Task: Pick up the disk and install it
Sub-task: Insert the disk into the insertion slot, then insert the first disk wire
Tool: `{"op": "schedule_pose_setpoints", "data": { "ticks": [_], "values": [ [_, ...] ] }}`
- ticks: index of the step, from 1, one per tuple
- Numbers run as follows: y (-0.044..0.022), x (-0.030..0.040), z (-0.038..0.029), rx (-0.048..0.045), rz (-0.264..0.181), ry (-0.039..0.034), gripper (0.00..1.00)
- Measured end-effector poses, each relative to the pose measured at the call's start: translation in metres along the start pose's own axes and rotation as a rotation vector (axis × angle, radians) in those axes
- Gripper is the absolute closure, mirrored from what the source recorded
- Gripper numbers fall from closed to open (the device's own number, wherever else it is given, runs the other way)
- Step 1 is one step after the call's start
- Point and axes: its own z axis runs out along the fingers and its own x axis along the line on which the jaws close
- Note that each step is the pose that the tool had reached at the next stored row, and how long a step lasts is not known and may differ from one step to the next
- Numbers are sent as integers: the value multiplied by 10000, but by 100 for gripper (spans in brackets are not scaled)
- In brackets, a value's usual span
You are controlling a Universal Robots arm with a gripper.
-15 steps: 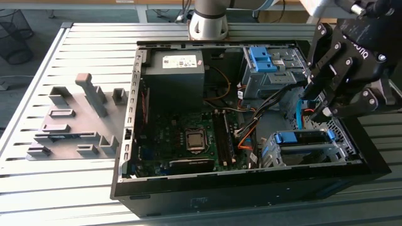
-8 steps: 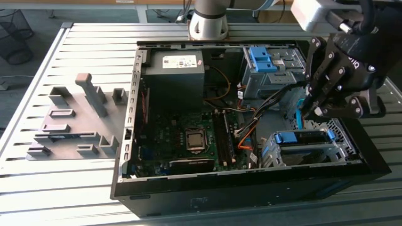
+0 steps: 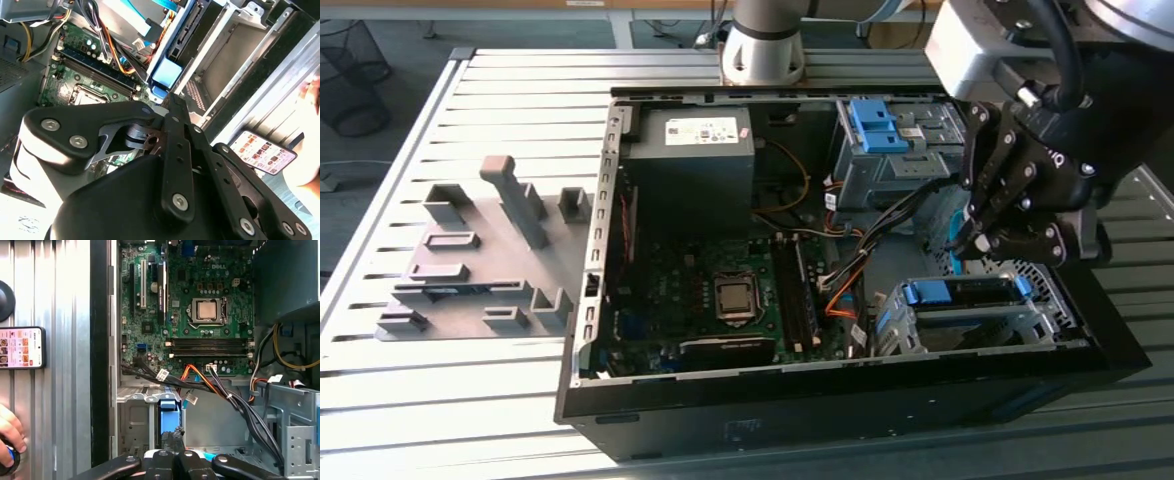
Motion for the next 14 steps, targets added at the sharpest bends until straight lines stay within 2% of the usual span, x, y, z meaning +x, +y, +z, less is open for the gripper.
{"op": "schedule_pose_setpoints", "data": {
  "ticks": [8, 14],
  "values": [
    [-2, 3, 145, 0, 0, 0, 89],
    [-2, 3, 159, 0, 0, 0, 89]
  ]
}}
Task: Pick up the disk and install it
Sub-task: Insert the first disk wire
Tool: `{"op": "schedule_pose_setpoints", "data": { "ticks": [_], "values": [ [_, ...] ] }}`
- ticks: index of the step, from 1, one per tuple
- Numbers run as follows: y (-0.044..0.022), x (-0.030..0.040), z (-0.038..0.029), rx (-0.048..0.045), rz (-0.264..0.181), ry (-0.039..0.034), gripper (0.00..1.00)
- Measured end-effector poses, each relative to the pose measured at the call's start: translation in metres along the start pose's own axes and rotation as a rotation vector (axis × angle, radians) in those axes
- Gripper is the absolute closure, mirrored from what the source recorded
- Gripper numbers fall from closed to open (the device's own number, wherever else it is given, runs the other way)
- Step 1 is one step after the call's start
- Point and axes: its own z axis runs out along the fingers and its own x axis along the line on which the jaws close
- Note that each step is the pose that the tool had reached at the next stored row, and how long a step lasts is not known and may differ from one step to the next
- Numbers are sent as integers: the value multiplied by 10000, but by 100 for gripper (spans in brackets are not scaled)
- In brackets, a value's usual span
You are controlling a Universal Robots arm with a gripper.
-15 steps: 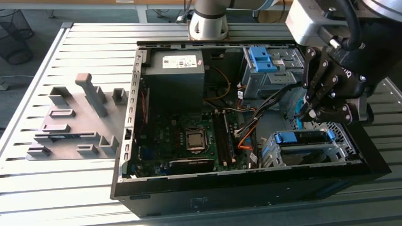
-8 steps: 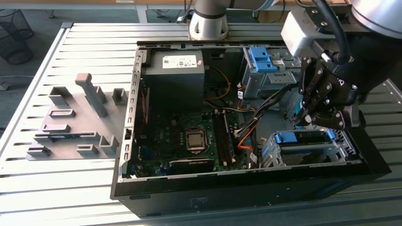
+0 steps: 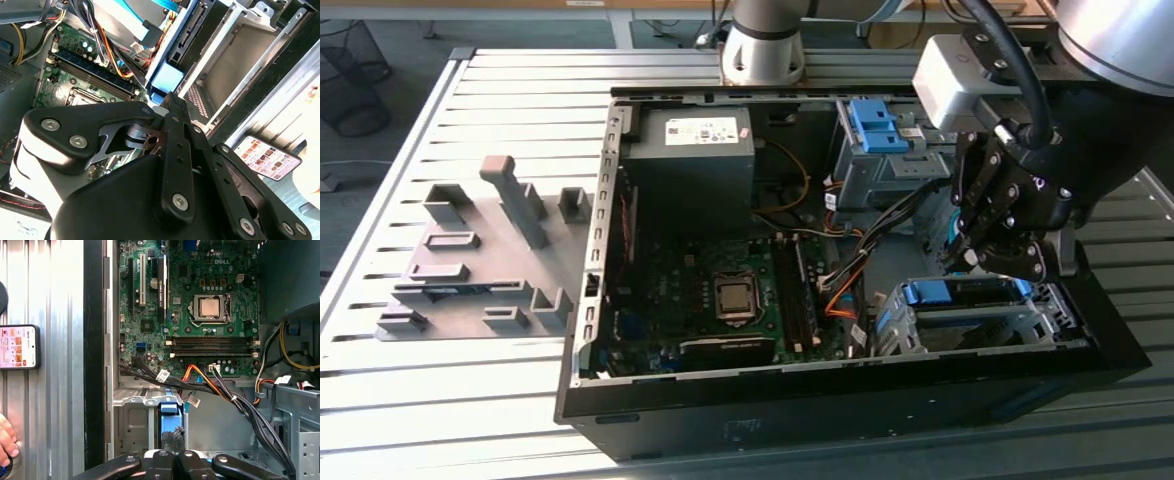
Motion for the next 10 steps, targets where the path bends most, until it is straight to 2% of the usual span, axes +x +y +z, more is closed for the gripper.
{"op": "schedule_pose_setpoints", "data": {
  "ticks": [10],
  "values": [
    [-6, 0, 6, 0, 0, 2, 89]
  ]
}}
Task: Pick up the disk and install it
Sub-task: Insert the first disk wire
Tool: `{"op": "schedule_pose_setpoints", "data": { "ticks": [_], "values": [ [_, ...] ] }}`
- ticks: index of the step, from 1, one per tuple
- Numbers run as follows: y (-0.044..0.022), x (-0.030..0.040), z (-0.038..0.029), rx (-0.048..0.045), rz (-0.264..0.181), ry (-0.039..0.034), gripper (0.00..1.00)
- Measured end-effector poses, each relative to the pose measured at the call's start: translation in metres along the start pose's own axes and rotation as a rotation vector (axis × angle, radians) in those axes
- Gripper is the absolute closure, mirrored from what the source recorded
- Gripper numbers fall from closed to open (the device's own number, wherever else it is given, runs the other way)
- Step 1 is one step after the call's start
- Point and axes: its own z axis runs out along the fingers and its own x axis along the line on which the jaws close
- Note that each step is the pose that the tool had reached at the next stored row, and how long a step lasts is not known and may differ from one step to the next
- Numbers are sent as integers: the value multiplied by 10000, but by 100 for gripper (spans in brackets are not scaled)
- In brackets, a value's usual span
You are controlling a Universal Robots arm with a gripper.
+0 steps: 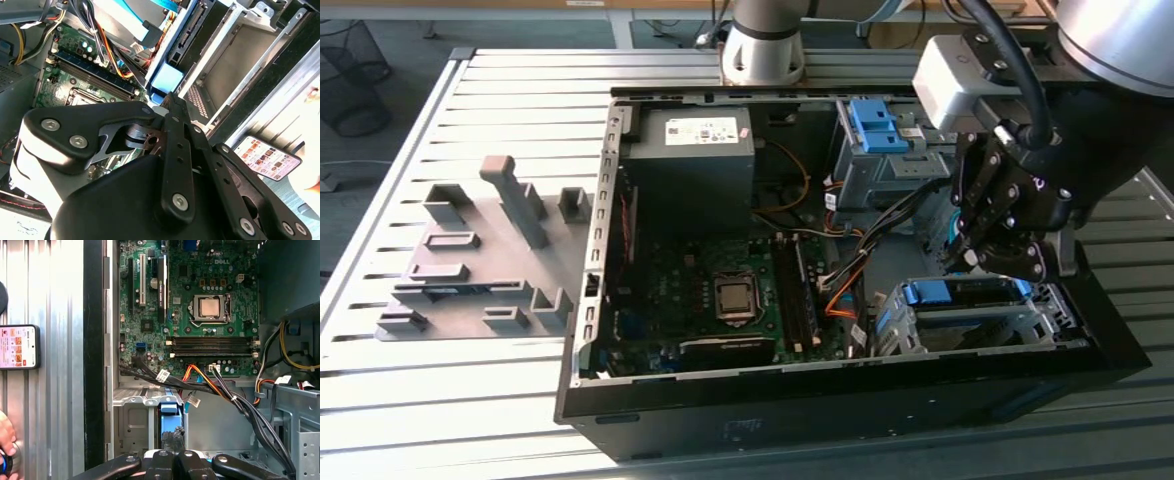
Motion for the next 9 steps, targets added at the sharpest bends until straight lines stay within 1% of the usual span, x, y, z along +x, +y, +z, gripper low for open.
{"op": "schedule_pose_setpoints", "data": {
  "ticks": [1, 3, 7, 9],
  "values": [
    [-12, 0, 4, 0, 0, 1, 89],
    [-61, -1, 10, 0, -1, 5, 89],
    [-175, -3, 22, 1, 0, 5, 89],
    [-244, -5, 32, 0, 0, 4, 89]
  ]
}}
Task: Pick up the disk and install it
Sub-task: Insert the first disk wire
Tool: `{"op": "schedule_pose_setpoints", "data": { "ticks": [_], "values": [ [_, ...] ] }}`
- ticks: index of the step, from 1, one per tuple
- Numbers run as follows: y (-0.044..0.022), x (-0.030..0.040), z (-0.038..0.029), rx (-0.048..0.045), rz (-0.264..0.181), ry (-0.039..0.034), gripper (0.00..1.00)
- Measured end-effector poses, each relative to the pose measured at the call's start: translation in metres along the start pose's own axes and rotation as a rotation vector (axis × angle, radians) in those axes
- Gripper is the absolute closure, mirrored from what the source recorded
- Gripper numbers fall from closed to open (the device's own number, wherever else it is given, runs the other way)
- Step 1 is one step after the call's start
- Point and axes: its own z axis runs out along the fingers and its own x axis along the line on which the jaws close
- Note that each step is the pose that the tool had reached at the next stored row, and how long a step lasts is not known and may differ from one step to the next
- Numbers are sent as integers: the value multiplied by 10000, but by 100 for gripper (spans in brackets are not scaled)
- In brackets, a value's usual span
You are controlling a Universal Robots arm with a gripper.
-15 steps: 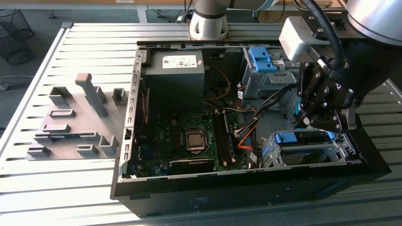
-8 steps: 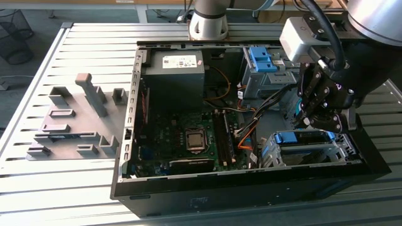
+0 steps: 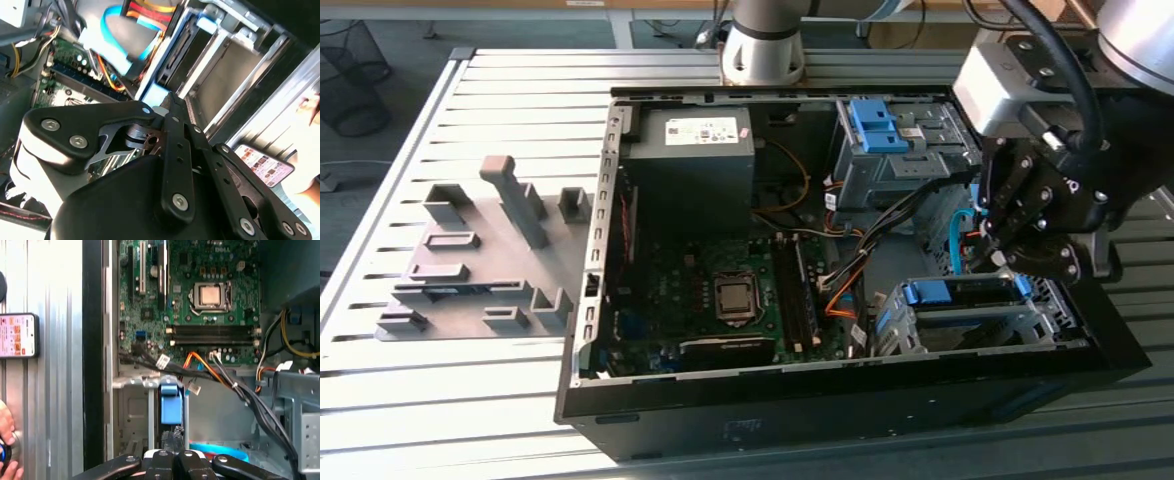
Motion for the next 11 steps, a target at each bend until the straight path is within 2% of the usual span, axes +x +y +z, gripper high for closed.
{"op": "schedule_pose_setpoints", "data": {
  "ticks": [6, 8, 11],
  "values": [
    [-247, -7, 26, 0, -1, 1, 89],
    [-289, -16, 40, 0, -1, 1, 89],
    [-303, -93, 53, 0, -1, 2, 89]
  ]
}}
